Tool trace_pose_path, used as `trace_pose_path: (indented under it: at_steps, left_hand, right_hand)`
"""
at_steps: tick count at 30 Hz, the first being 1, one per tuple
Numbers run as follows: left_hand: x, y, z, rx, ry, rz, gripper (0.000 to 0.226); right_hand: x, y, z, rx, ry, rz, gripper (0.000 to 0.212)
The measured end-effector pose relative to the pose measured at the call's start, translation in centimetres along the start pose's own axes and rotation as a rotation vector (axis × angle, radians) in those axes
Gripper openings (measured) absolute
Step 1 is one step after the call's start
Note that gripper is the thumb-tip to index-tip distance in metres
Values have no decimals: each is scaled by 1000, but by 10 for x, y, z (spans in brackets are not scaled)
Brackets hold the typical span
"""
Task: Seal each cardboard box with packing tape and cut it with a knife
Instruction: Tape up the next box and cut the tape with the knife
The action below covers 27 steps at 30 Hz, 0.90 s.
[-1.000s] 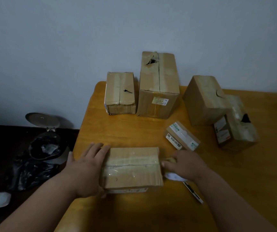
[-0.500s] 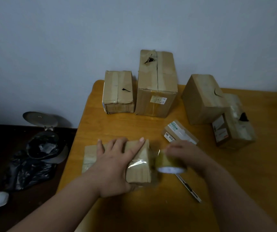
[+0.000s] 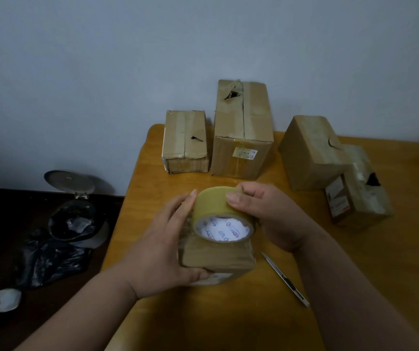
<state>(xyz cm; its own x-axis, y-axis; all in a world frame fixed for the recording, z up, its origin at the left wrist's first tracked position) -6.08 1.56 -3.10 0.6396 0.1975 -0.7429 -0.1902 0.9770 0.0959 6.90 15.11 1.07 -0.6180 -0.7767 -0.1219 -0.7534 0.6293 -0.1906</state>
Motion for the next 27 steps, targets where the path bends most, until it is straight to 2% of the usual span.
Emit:
trace_pose_path:
  at_steps: [2,5,9,11,14,17,22,27]
  left_hand:
    - [-3,1,-2,9,73,-5,128]
    - [-3,-9,-16,-17,113,-46,125]
    - [-3,-20,-30,-41,107,-44,128]
    - [-2,-19,-32,-42,107,-44,127]
    - [0,-16,-30,-10,121,-48,127]
    - [1,-16,-33,-8,129,-64,122]
    - [1,-14,-26,-47,251,-198,106]
    - [12,0,5,77,655,-224,118]
  right_hand:
    - [6,3,-6,-15,-112,18,39]
    - [19,-1,-17,-129,-346,-7,33]
    - [-7,-10,-33,-216,-603,90,35]
    - [-28,-12,-26,-133,-764,45,32]
    - [-42,-14,9,132,-796,-68,30]
    - [-46,-12,41,224,-1006,-85,32]
    - [-30,-8,65,192,-982,-49,31]
    - [-19,-1,67,136,-957,-63,28]
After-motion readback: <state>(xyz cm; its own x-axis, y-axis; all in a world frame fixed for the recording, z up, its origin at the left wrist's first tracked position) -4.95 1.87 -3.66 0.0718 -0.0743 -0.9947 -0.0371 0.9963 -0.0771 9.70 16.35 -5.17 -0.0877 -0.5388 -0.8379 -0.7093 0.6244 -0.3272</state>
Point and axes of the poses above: each hand's wrist, its own y-axis towards the middle knuckle, its own x-axis out of the palm, z = x × y, the point moved 6 cm from there along y, towards the middle knuckle, and after that the axes turned 7 degrees about z, right-handed, at the moved point
